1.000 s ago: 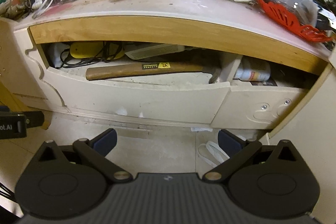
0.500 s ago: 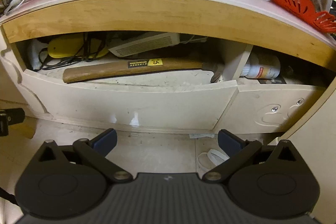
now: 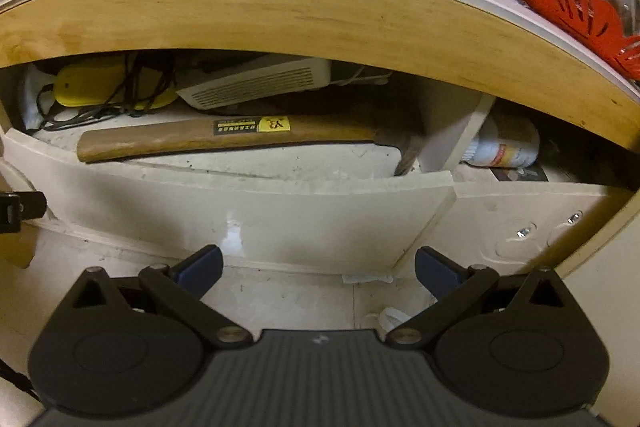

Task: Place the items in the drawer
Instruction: 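Move both tools toward the drawer front and roll them sideways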

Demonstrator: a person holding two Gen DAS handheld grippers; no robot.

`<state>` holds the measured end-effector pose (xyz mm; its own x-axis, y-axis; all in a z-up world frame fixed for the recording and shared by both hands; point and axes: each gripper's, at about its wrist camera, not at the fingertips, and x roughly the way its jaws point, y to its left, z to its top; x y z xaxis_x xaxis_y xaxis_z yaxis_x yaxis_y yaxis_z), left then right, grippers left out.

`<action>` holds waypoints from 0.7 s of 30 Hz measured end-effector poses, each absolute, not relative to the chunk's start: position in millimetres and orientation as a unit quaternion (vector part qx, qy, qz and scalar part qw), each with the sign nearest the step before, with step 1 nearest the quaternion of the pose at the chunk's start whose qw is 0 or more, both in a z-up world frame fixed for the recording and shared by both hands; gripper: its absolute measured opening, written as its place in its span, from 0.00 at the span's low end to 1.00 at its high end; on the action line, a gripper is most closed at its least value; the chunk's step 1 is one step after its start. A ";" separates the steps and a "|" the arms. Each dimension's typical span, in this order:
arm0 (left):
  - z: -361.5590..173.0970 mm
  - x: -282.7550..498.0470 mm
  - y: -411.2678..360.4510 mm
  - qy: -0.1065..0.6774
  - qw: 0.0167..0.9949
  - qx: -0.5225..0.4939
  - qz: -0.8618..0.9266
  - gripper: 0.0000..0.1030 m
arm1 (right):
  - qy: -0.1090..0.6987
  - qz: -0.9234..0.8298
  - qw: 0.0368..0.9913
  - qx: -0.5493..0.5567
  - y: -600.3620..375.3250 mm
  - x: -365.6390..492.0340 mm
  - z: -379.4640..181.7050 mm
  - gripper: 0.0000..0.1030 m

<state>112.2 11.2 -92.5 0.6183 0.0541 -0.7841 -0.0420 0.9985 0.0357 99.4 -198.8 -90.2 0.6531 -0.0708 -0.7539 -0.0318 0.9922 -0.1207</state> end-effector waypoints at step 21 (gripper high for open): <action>-121.9 147.6 -0.6 0.440 0.898 0.012 0.015 0.87 | 0.426 -0.023 0.904 -0.032 -214.4 143.1 -119.2 1.00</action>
